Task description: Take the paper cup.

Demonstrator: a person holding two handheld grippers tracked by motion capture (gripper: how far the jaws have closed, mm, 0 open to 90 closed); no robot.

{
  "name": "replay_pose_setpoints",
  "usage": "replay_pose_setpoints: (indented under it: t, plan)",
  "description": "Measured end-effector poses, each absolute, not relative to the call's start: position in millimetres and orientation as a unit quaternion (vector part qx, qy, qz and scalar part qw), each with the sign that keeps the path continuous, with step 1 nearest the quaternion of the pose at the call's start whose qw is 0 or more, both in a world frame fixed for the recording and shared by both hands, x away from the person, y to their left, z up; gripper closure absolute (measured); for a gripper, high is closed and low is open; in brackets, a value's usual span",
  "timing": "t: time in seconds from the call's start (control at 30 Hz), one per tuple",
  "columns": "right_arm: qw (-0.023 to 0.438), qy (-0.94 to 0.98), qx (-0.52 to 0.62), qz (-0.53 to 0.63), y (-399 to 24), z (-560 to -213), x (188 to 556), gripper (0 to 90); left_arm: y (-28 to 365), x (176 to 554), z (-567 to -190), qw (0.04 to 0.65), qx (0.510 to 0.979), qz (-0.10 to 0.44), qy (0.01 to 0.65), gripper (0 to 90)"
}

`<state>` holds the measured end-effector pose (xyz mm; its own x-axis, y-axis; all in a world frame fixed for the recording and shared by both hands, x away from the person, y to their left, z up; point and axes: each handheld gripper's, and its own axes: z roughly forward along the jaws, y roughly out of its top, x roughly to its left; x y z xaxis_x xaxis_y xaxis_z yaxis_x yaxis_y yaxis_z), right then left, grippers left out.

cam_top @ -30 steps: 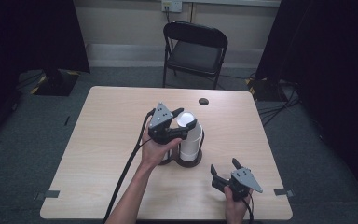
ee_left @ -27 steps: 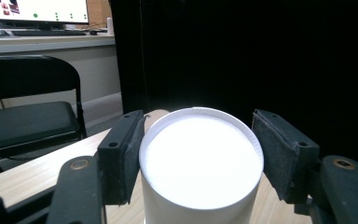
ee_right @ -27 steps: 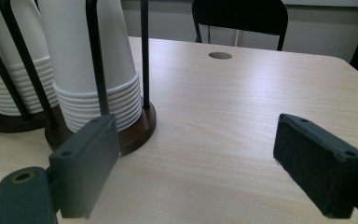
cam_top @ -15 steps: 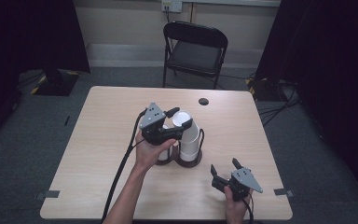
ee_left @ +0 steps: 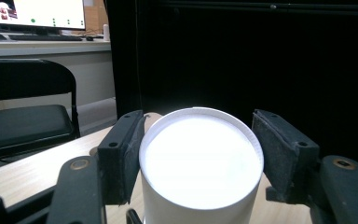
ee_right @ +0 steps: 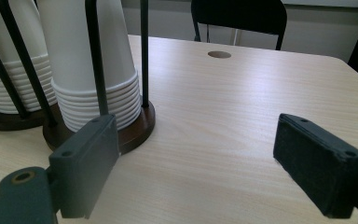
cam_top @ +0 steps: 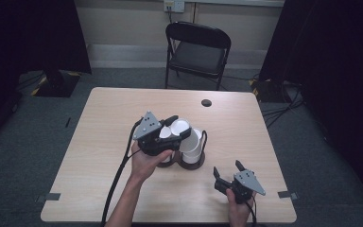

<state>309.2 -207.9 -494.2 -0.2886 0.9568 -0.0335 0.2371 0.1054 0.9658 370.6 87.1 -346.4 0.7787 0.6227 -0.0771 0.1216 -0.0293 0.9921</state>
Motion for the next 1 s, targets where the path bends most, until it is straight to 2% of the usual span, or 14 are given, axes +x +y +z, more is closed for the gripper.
replay_pose_setpoints:
  t: [0.47,0.5,0.53,0.6,0.73,1.0]
  plan:
    - [0.370,0.646,0.462,0.482,-205,-494,310,15.8,101,356,-362,0.646,0.684,0.173,0.292,36.2]
    - [0.378,0.644,0.458,0.482,-203,-494,308,21.3,103,354,-364,0.645,0.684,0.173,0.295,36.2]
    - [0.378,0.644,0.458,0.482,-203,-494,308,21.3,103,354,-364,0.645,0.684,0.173,0.295,36.2]
    - [0.381,0.641,0.453,0.489,-202,-495,306,28.1,105,351,-366,0.647,0.681,0.168,0.297,36.2]
    - [0.349,0.653,0.430,0.516,-196,-495,303,34.8,108,346,-371,0.652,0.677,0.153,0.305,36.2]
    - [0.325,0.674,0.371,0.550,-177,-492,295,42.9,113,341,-382,0.651,0.675,0.137,0.320,36.2]
